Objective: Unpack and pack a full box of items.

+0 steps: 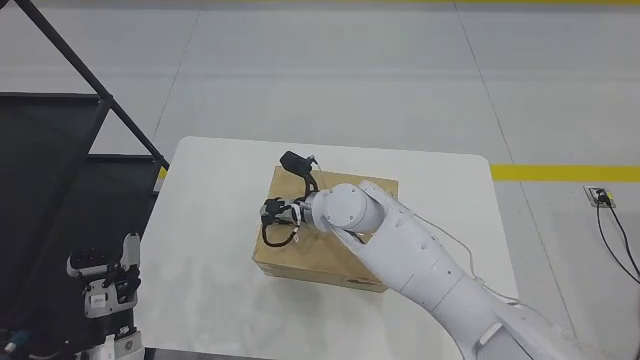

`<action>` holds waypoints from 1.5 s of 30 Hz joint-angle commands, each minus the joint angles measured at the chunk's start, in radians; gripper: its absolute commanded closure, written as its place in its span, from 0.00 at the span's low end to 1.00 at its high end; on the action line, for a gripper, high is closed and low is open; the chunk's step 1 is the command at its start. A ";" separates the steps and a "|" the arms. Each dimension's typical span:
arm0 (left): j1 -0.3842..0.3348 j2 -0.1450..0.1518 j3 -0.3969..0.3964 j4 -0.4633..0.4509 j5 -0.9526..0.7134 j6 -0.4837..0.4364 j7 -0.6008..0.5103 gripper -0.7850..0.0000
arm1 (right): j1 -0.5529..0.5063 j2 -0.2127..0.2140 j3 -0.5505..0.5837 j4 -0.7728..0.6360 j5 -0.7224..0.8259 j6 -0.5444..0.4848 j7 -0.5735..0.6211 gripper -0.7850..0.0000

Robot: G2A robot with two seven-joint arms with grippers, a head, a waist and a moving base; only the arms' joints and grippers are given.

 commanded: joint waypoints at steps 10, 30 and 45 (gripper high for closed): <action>-0.052 0.000 0.025 -0.008 0.044 -0.008 -0.058 0.00 | -0.117 0.088 0.138 -0.210 -0.136 0.091 0.069 1.00; -0.095 -0.002 0.078 -0.011 0.108 -0.012 -0.098 0.00 | -0.434 0.245 0.522 -0.573 -0.339 0.271 0.151 1.00; -0.101 -0.003 0.083 -0.017 0.124 -0.011 -0.105 0.00 | -0.609 0.301 0.755 -0.683 -0.298 0.252 0.180 1.00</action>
